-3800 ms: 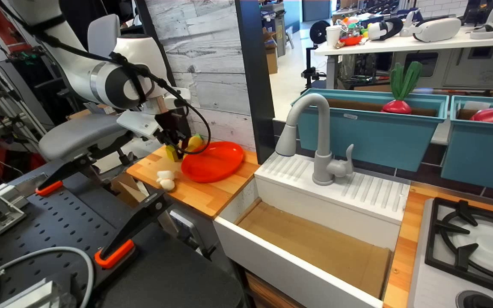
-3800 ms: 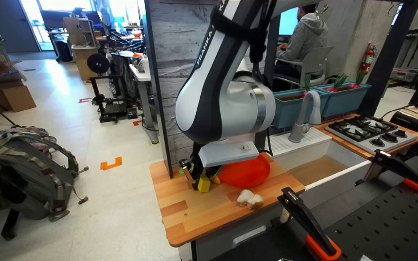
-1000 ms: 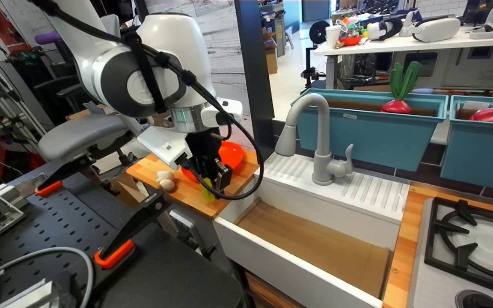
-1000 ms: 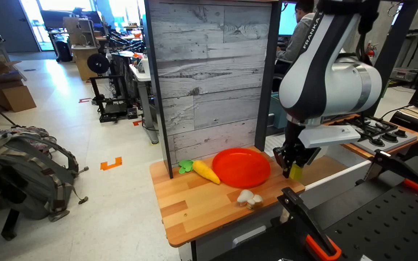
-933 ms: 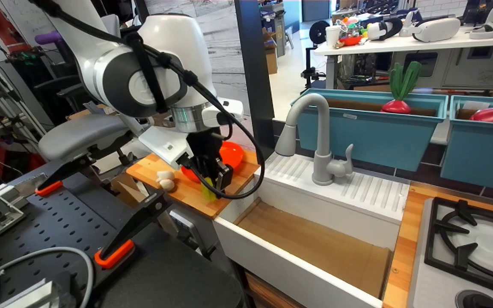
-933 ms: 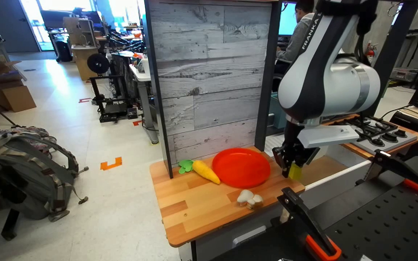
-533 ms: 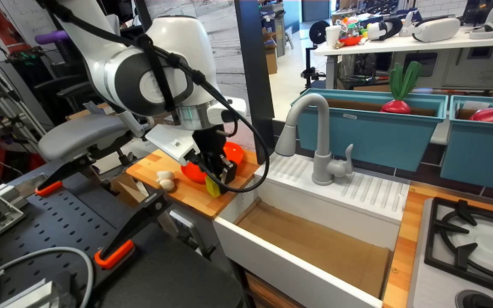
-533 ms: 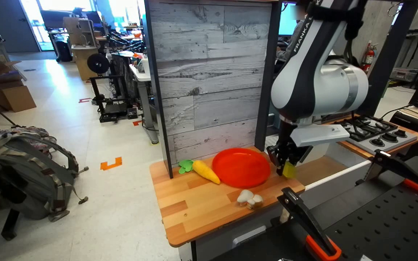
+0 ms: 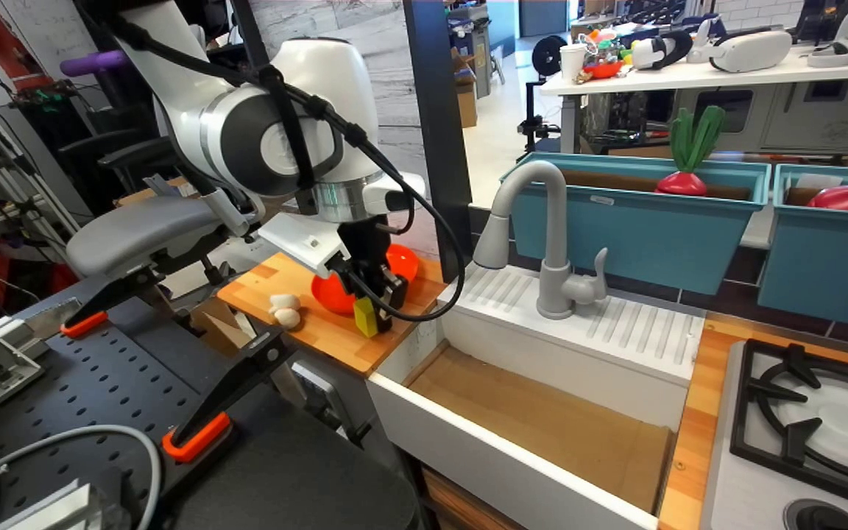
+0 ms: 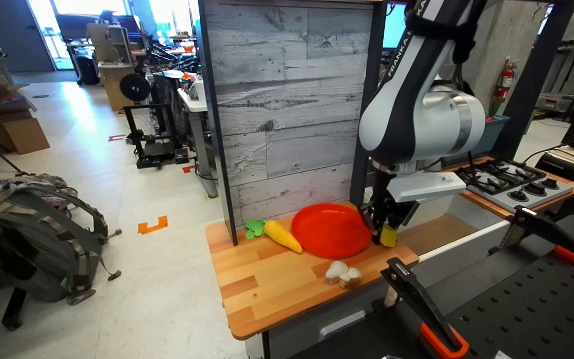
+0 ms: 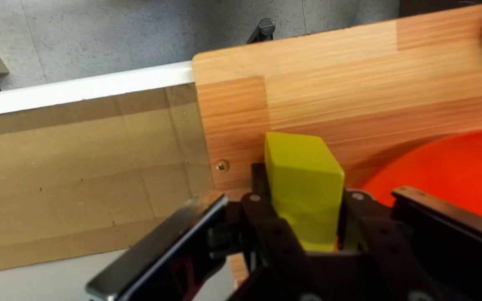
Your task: Move the yellow plush toy to the right of the counter
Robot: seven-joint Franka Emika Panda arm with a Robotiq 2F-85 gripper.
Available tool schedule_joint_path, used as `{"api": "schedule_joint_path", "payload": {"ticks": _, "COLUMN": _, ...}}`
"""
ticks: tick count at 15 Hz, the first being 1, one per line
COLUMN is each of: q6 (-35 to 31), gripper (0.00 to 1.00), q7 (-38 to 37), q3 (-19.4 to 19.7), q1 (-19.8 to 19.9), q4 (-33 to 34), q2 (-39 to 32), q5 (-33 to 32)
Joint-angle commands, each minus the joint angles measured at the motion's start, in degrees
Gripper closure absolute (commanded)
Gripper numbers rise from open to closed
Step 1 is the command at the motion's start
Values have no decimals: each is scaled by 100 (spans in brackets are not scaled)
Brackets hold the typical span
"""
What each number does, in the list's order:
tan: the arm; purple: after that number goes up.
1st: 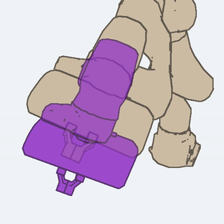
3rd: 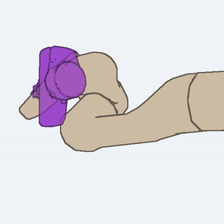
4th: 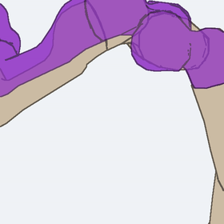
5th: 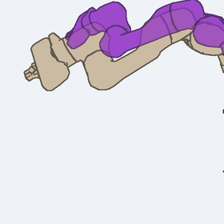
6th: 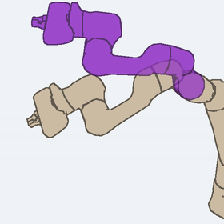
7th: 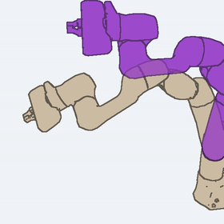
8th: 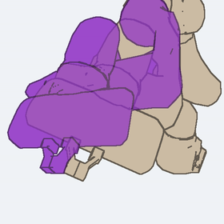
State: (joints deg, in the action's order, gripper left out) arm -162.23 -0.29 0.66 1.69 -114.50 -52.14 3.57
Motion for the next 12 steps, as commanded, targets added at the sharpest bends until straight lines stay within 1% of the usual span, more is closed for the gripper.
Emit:
{"api": "schedule_joint_path", "payload": {"ticks": 1, "q6": 294, "gripper": 44, "q7": -86, "q3": 50, "q1": -26, "q4": 242, "q2": -91, "q5": -51}}
{"api": "schedule_joint_path", "payload": {"ticks": 2, "q6": 346, "gripper": 42, "q7": -90, "q3": 42, "q1": -13, "q4": 258, "q2": -85, "q5": -39}}
{"api": "schedule_joint_path", "payload": {"ticks": 3, "q6": 375, "gripper": 36, "q7": -83, "q3": 46, "q1": -11, "q4": 265, "q2": -77, "q5": -46}}
{"api": "schedule_joint_path", "payload": {"ticks": 6, "q6": 468, "gripper": 13, "q7": -45, "q3": 4, "q1": 39, "q4": 283, "q2": -58, "q5": -31}}
{"api": "schedule_joint_path", "payload": {"ticks": 8, "q6": 502, "gripper": 1, "q7": -36, "q3": -3, "q1": 45, "q4": 282, "q2": -36, "q5": -28}}
{"api": "schedule_joint_path", "payload": {"ticks": 12, "q6": 368, "gripper": 0, "q7": -7, "q3": -11, "q1": 9, "q4": 91, "q2": 135, "q5": -56}}
